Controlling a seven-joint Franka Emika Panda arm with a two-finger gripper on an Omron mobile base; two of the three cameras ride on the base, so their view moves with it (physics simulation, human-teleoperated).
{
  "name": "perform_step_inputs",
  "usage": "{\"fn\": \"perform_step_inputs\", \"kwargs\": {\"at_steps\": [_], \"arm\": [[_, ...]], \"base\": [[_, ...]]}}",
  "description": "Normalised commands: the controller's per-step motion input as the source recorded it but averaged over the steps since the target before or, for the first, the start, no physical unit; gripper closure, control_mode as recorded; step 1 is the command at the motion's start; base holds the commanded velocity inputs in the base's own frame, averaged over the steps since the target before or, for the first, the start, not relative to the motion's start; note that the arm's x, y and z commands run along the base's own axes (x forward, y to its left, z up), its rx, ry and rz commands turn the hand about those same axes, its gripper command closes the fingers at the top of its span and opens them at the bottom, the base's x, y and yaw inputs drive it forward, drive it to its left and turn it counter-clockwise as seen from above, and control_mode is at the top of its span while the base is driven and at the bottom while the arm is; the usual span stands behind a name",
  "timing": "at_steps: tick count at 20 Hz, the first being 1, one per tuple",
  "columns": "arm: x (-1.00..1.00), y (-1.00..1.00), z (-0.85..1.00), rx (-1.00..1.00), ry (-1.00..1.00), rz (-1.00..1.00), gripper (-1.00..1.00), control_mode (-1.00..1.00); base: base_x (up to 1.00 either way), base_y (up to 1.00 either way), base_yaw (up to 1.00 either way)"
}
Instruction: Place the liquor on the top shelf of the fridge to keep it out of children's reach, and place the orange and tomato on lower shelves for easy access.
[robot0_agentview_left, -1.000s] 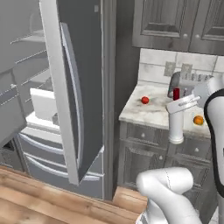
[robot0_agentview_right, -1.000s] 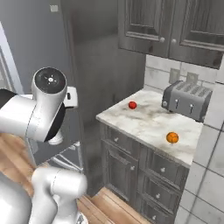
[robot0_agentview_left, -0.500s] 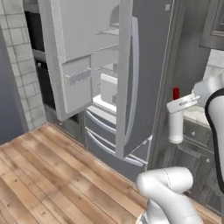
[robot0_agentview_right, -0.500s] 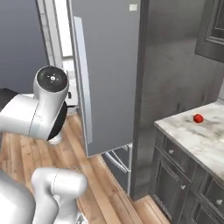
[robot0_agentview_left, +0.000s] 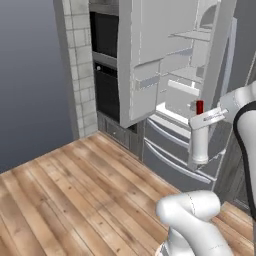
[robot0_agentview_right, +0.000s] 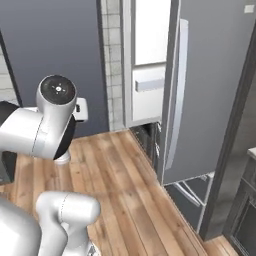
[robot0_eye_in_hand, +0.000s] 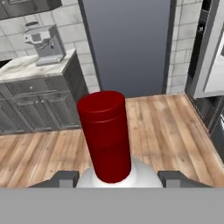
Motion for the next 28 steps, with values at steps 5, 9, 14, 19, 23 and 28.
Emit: {"fn": "perform_step_inputs", "kwargs": {"at_steps": [5, 9, 14, 19, 23, 28], "arm": [[0.0, 0.0, 0.0, 0.0, 0.0, 0.0, 1.0, 1.0], [0.0, 0.0, 0.0, 0.0, 0.0, 0.0, 1.0, 1.0], [0.0, 0.0, 0.0, 0.0, 0.0, 0.0, 1.0, 1.0], [0.0, 0.0, 0.0, 0.0, 0.0, 0.0, 1.0, 1.0], [0.0, 0.0, 0.0, 0.0, 0.0, 0.0, 1.0, 1.0], [0.0, 0.0, 0.0, 0.0, 0.0, 0.0, 1.0, 1.0]], "base": [[0.18, 0.54, -0.11], [0.3, 0.28, -0.37], [0.38, 0.15, -0.47], [0.4, 0.34, -0.51], [0.4, 0.47, -0.52], [0.28, 0.69, -0.48]]}}
